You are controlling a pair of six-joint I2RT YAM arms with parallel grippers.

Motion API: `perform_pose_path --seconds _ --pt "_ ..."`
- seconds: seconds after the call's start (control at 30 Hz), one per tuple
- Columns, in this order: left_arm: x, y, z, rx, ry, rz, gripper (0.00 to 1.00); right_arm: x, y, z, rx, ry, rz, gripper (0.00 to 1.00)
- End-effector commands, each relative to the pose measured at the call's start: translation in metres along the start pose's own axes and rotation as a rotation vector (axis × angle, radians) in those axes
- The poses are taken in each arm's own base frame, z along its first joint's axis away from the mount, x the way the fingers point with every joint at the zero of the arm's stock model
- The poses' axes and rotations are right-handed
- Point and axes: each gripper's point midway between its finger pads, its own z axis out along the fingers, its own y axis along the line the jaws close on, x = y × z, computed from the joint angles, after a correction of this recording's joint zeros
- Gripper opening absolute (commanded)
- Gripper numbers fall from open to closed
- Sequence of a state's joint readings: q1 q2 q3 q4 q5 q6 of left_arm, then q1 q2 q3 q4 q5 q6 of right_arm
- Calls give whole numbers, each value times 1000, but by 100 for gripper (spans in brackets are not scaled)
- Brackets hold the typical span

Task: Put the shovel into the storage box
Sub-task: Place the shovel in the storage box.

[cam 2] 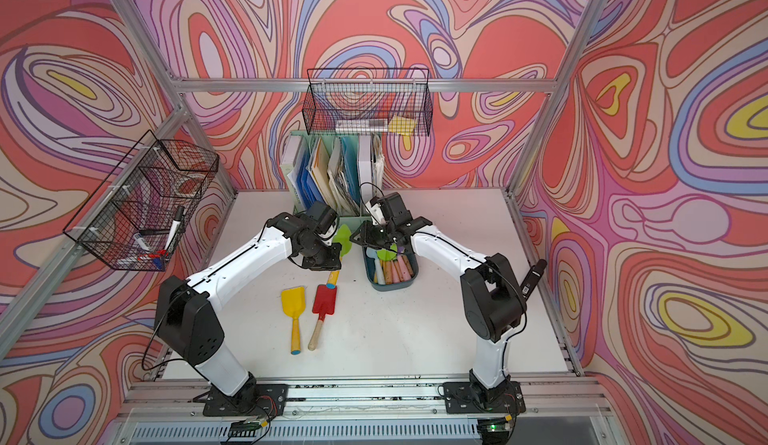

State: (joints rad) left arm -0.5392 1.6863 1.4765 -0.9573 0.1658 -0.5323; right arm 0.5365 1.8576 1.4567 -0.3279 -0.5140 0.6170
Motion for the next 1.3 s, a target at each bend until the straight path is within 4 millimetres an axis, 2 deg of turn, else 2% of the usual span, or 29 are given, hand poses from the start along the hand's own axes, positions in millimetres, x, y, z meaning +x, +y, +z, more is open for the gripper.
perform_pose_path --seconds 0.0,0.37,0.67,0.77,0.8,0.83,0.87,0.93,1.0,1.03,1.13,1.27 --pt "-7 -13 -16 46 -51 7 0 -5 9 6 -28 -10 -7 29" --pt "-9 -22 -22 67 -64 12 0 0 4 17 -20 10 0 28" --pt "-9 -27 -23 83 -69 11 0 -2 2 20 -15 4 6 4" --pt "-10 -29 -24 88 -71 10 0 -3 2 21 -11 1 10 0" --pt "-10 -30 -24 92 -71 10 3 -4 2 20 -11 -2 9 0" --pt "-10 -30 -25 96 -72 10 13 -4 2 20 -9 -5 8 0" --pt "-11 -32 -26 102 -77 11 26 -5 2 20 -7 -7 8 0" --pt "-12 -33 -29 110 -88 7 60 -6 2 19 -3 -12 7 0" --pt "-12 -34 -33 119 -98 9 81 -8 2 19 0 -18 2 0" --pt "-13 -34 -35 121 -105 9 88 -8 1 18 4 -19 2 0" --pt "-12 -36 -42 129 -118 20 98 -10 1 17 22 -21 -18 0" --pt "-12 -37 -52 147 -142 34 99 -15 -3 13 41 -17 -47 0"
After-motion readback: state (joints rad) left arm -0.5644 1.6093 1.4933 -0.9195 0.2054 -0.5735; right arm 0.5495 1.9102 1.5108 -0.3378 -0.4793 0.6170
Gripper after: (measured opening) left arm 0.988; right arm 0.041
